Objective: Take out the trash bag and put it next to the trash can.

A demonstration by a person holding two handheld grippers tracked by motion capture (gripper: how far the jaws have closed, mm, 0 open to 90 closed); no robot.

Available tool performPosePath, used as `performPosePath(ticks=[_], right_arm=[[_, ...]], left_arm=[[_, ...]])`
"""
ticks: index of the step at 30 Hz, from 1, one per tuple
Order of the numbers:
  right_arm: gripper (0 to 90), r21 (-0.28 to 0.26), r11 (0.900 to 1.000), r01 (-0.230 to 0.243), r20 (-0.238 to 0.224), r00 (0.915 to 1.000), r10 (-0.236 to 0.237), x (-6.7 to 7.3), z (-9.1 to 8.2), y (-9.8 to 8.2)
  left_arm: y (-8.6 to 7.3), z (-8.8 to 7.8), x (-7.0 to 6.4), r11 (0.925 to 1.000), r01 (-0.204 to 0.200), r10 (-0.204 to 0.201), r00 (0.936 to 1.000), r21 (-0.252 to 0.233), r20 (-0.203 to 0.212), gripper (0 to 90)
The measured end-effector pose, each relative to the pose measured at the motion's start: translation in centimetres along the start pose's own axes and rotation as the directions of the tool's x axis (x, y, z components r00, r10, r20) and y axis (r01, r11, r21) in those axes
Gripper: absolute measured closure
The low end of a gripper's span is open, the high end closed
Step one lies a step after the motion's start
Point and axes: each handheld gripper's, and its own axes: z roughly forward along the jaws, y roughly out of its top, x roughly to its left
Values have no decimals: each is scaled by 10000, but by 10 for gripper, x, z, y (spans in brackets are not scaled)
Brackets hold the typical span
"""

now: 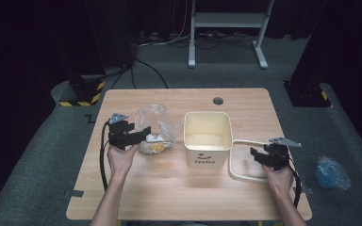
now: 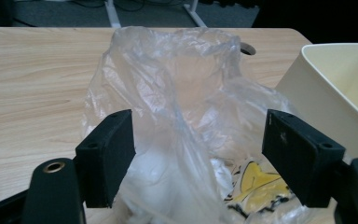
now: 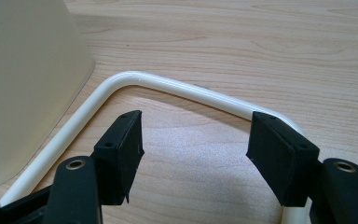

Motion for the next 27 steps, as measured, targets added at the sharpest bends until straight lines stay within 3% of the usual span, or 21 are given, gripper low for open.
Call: performPosePath(ticks=[9,27], right_arm=[[339,-29,10000,65,87,9999,-64,1,0,0],[340,-17,9999,127,185,9997,-127,0,-2,0]], left_arm=[[-10,-14,1,9997,-138,137,9999,-201,-3,260],[-38,-29,15,9995,136,-140,9998,-270,-168,258]])
